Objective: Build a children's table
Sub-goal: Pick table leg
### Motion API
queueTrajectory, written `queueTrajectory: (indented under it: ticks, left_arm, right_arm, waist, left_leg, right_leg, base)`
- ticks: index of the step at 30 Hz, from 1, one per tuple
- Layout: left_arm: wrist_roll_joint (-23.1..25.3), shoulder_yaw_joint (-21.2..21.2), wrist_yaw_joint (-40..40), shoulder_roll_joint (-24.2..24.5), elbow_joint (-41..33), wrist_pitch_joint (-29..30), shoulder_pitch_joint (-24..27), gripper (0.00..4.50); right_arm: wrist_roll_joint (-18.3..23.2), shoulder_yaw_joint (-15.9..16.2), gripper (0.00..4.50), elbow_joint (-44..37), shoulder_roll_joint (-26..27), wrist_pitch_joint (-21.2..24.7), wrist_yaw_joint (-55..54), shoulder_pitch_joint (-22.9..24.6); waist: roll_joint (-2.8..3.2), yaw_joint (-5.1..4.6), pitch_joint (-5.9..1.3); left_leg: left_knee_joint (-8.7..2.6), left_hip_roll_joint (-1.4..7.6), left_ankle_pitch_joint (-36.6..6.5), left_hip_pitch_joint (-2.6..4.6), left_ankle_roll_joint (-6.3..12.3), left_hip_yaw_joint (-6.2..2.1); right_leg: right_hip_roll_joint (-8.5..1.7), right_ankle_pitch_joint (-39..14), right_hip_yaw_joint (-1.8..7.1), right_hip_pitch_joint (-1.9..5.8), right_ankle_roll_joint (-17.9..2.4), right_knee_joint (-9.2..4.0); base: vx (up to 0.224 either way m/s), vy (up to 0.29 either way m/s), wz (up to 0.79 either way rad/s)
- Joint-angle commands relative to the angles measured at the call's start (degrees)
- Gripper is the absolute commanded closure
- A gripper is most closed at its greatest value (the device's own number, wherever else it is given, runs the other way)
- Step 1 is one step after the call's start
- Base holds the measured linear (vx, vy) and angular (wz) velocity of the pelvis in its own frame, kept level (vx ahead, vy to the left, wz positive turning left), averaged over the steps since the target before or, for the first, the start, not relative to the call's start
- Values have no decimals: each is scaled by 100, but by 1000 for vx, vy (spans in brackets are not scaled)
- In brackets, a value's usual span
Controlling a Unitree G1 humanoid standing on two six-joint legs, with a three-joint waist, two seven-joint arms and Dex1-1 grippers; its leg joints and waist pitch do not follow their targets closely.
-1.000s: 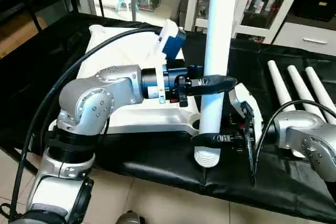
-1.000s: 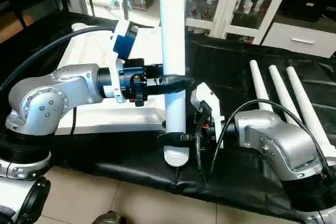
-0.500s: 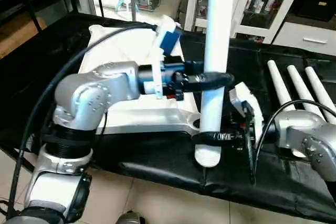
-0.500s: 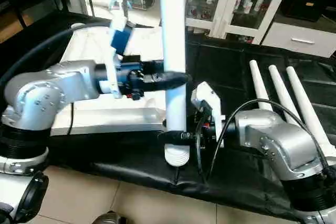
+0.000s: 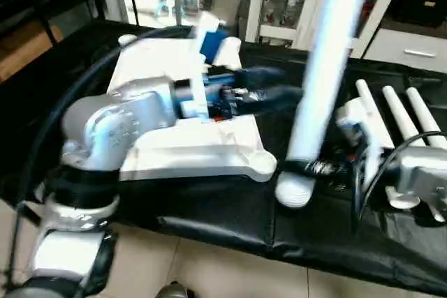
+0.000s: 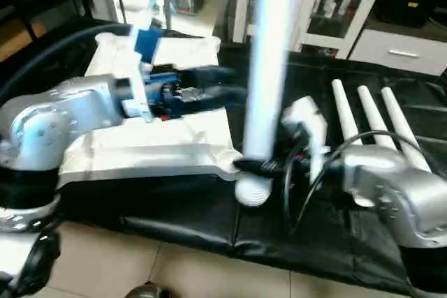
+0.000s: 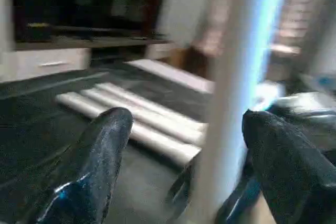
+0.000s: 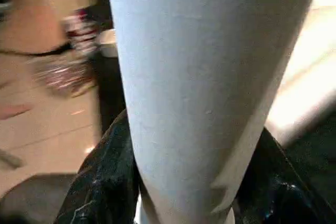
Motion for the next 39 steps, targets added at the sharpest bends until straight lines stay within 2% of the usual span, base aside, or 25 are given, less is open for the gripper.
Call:
queueTrajectory:
  ticks: [1,2,3,4,6,7,8,9,10,12,15,17,21,25,26,28,31,32,33,34,35,36,37,38,39]
  left_arm:
    - [298,318,481,117,-107,-82,249,31]
    - [298,318,481,117,-107,-82,249,31]
    - [765,444,1208,166,-267,-68,645,31]
    - [765,444,1208,166,-267,-68,645,31]
    - [1660,345,2101,101,-530,-597,1237,31]
    - [1660,345,2101,101,-530,-597,1237,31]
    - [2230,168,2561,1,-519,-1153,1457,31]
    - [2230,168,2561,1,-519,-1153,1457,31]
    - [2779,46,3189,-240,-440,-1724,1690,31]
    - [3230,8,3925,-557,-442,-2079,1891,31]
    - [3348,-106,3969,-612,-547,-2329,2015,31]
    - [3211,-30,4208,-1015,-655,-2208,2300,31]
    - [3554,-242,4228,-1077,-476,-2836,2665,31]
    - [3637,-258,4251,-1097,-439,-3106,2697,31]
    - [3719,-288,4273,-1082,-432,-3126,2684,31]
    - [3734,-317,4228,-1139,-314,-3181,2665,31]
    - [3830,-446,4279,-1246,-206,-3324,2685,31]
    - [3921,-520,4307,-1297,-141,-3409,2690,31]
    - [3921,-520,4307,-1297,-141,-3409,2690,31]
    - [3976,-614,4299,-1351,-97,-3434,2683,31]
    - [4055,-739,4289,-1412,-47,-3526,2697,31]
    - [4070,-771,4284,-1431,-32,-3570,2709,31]
    - [4088,-811,4269,-1434,-41,-3614,2778,31]
    - [4104,-858,4208,-1411,-98,-3657,2908,31]
    - [4082,-857,4189,-1415,-122,-3639,2947,31]
  right_arm:
    - [-203,-294,262,58,48,-240,-390,99]
    - [-203,-294,262,58,48,-240,-390,99]
    - [-417,-410,262,59,425,-662,-853,180]
    - [-417,-410,262,59,425,-662,-853,180]
    - [-573,-501,262,-32,1031,-915,-1583,264]
    - [-573,-501,262,-32,1031,-915,-1583,264]
    - [-791,-526,262,-72,1391,-1216,-2067,308]
    - [-791,-526,262,-72,1391,-1216,-2067,308]
    - [-1046,-502,262,-56,1787,-1495,-2626,367]
    - [-1236,-522,262,-139,2262,-1661,-3309,419]
    - [-1131,-623,262,-185,2543,-1574,-3530,490]
    - [-1339,-557,262,39,2696,-1614,-3740,675]
    - [-1421,-432,262,45,2799,-1830,-3686,917]
    - [-1579,-214,262,67,2755,-1970,-3618,1021]
    - [-1692,-164,262,78,2688,-2036,-3619,1016]
    - [-1821,-95,262,116,2597,-2109,-3574,943]
    - [-1792,-180,262,156,2563,-2124,-3524,876]
    - [-1759,-214,262,192,2571,-2110,-3520,797]
    - [-1759,-214,262,192,2571,-2110,-3520,797]
    - [-1744,-212,262,213,2537,-2108,-3470,729]
    - [-1735,-186,262,236,2523,-2205,-3419,678]
    - [-1732,-173,262,244,2535,-2281,-3408,678]
    - [-1677,-184,262,211,2595,-2310,-3419,714]
    - [-1657,-154,262,114,2660,-2383,-3422,805]
    - [-1654,-141,262,82,2668,-2403,-3408,838]
  waist:
    - [-44,-4,-384]
    - [-17,8,-394]
    - [-79,-7,-392]
    - [-34,-25,-377]
    - [-33,-51,-380]
    - [-67,-61,-381]
    - [-88,-54,-382]
    - [-68,-65,-376]
    - [-124,-50,-381]
    - [-98,-53,-375]
    - [-88,-50,-386]
    - [1,-79,-377]
    - [-96,-110,-377]
    - [-69,-197,-360]
    - [-38,-232,-353]
    - [-120,-264,-349]
    - [-97,-268,-347]
    - [-200,-299,-345]
    - [-156,-310,-352]
    - [-167,-368,-353]
    - [-60,-426,-360]
    - [33,-472,-367]
    - [45,-519,-373]
    - [214,-608,-385]
    - [146,-653,-391]
  left_leg:
    - [-397,316,-896,144,-165,-127]
    - [-393,326,-929,161,-177,-134]
    - [-398,331,-959,167,-161,-120]
    - [-422,354,-1030,156,-174,-140]
    - [-433,357,-1057,160,-192,-146]
    - [-440,360,-1013,164,-170,-140]
    - [-444,368,-966,171,-168,-137]
    - [-443,363,-994,174,-195,-127]
    - [-458,374,-995,180,-217,-129]
    - [-478,368,-1077,172,-290,-141]
    - [-503,354,-1198,188,-352,-156]
    - [-513,356,-1342,186,-487,-165]
    - [-515,333,-1317,137,-385,-152]
    - [-530,336,-1436,128,-355,-169]
    - [-529,340,-1520,138,-386,-167]
    - [-526,338,-1533,145,-380,-155]
    - [-519,342,-1440,141,-314,-155]
    - [-526,365,-1360,148,-261,-159]
    - [-526,384,-1353,167,-349,-193]
    - [-546,443,-1403,202,-507,-235]
    - [-628,620,-1542,296,-623,-388]
    - [-706,790,-1578,346,-621,-510]
    - [-799,997,-1592,389,-539,-626]
    - [-938,1286,-1518,415,-144,-782]
    - [-942,1294,-1501,403,80,-769]
  right_leg:
    - [-381,-199,208,231,-1232,-437]
    - [-399,-266,207,226,-1228,-435]
    - [-379,-358,208,215,-1193,-453]
    - [-394,-456,201,185,-1158,-447]
    - [-384,-542,200,179,-1085,-460]
    - [-377,-544,206,180,-1017,-471]
    - [-368,-549,213,157,-935,-508]
    - [-362,-556,216,137,-909,-491]
    - [-362,-561,214,141,-855,-508]
    - [-364,-588,212,134,-760,-505]
    - [-336,-553,208,118,-635,-499]
    - [-335,-418,208,100,-646,-495]
    - [-342,-447,218,134,-511,-545]
    - [-341,-586,212,125,-502,-568]
    - [-335,-658,220,105,-499,-577]
    - [-329,-695,219,113,-504,-587]
    - [-338,-668,226,105,-526,-575]
    - [-320,-678,208,112,-565,-565]
    - [-272,-624,177,105,-571,-533]
    - [-178,-439,131,100,-567,-527]
    - [-55,-211,34,88,-643,-458]
    - [-25,-89,-23,62,-689,-378]
    - [-32,-42,-69,28,-725,-291]
    - [-51,15,-155,-95,-794,-10]
    - [-62,64,-169,-97,-860,26]
  base:
    - [0,0,0]
    - [0,0,0]
    - [0,0,0]
    - [0,0,0]
    - [0,0,0]
    - [0,0,0]
    - [0,0,0]
    - [0,0,0]
    - [0,0,0]
    - [0,0,0]
    - [0,0,0]
    - [0,0,0]
    - [0,0,0]
    - [0,0,0]
    - [0,0,0]
    - [0,0,0]
    - [0,0,0]
    - [0,0,0]
    - [0,0,0]
    - [0,0,0]
    - [0,0,0]
    - [0,0,0]
    - [3,-74,5]
    - [3,-74,5]
    - [4,-121,4]
